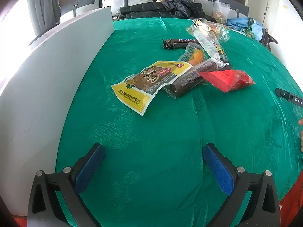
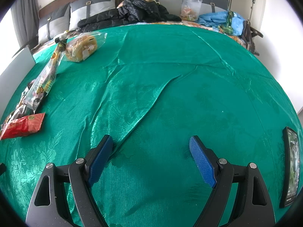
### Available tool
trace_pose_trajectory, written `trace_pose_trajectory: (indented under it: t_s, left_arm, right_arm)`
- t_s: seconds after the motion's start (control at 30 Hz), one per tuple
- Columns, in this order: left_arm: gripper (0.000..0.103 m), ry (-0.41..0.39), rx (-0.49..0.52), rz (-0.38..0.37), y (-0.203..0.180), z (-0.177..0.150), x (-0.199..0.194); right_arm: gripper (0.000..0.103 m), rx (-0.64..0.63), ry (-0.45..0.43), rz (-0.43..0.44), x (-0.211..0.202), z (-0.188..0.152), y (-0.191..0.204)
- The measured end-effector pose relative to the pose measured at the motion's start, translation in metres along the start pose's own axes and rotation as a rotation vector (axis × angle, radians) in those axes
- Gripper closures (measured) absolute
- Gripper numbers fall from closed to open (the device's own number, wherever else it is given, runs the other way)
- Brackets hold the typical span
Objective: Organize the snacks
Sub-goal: 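Reach the left tool to the yellow tofu snack packet and grasp it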
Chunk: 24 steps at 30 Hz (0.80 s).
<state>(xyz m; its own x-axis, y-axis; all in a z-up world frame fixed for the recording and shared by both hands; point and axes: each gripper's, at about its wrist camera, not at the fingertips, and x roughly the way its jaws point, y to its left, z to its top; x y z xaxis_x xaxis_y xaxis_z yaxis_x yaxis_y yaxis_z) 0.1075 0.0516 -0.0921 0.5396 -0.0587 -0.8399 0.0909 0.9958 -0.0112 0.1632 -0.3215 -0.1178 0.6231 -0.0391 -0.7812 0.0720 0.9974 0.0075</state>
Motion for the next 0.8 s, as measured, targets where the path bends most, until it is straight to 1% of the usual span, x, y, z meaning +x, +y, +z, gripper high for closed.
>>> trace_pose_trajectory:
  t_s: [0.3,0.53,0.63,0.73,0.77,0.8]
  left_arm:
    - [0.0,0.0,0.001,0.0,0.0,0.0,0.0]
    - [0.0,0.049,0.004,-0.008,0.003,-0.005,-0.005]
    - [0.0,0.061,-0.008,-0.032,0.008,-0.007,-0.009]
    - [0.001,0.075,-0.036,-0.081,0.012,0.008,-0.009]
    - [0.001,0.068,-0.02,-0.086,0.012,0.016,-0.01]
    - [0.001,0.063,0.009,-0.075,0.01,0.027,-0.011]
  right_arm:
    - [0.018,0.0,0.0,0.0,0.0,0.0,0.0]
    - [0.018,0.0,0.0,0.001,0.0,0.0,0.0]
    - [0.018,0.0,0.0,0.001,0.0,0.0,0.0]
    - [0.018,0.0,0.0,0.001,0.0,0.0,0.0]
    - [0.018,0.0,0.0,0.001,0.0,0.001,0.0]
    - [0.018,0.0,0.0,0.001,0.0,0.0,0.0]
